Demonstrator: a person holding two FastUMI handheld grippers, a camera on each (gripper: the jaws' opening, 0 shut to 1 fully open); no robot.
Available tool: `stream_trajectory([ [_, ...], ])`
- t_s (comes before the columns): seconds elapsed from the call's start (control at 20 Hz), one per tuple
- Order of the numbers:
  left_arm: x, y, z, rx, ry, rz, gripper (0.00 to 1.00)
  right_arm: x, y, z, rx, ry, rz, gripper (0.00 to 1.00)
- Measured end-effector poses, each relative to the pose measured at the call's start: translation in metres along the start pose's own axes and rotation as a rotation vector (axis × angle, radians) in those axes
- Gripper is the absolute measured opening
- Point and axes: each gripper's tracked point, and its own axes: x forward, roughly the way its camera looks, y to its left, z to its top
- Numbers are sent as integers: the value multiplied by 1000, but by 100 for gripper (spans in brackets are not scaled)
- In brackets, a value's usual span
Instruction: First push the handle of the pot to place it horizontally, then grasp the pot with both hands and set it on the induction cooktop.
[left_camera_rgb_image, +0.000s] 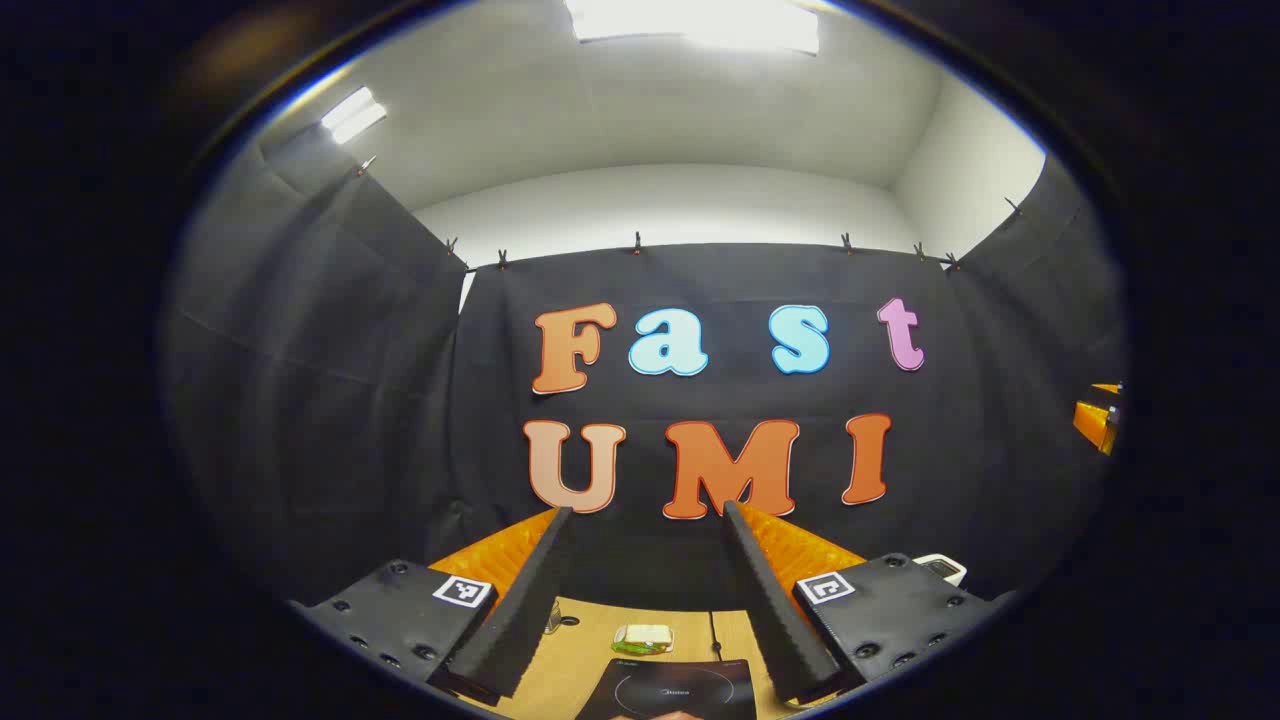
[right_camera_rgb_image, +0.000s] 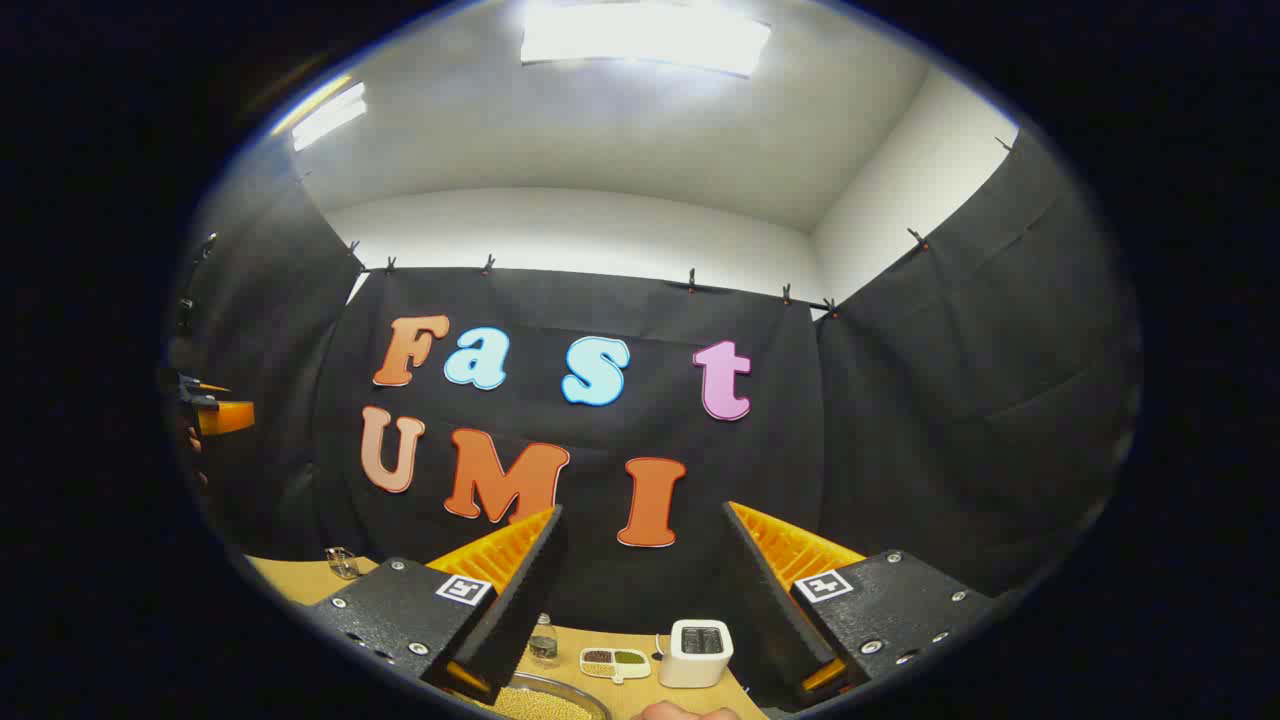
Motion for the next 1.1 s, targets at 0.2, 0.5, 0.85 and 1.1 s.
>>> stream_trajectory([
  [0.2,2,-16,-3,29,-15,1,95,1,9,-3,20,17,19,95],
  [0.5,10,-18,-19,2,39,-15,99,-6,0,3,35,2,-8,95],
  [0.85,3,-7,-3,-19,-23,20,99,-13,5,3,34,0,-2,95],
  [1.1,-3,2,3,-47,-67,26,99,-16,6,-8,40,18,9,95],
])
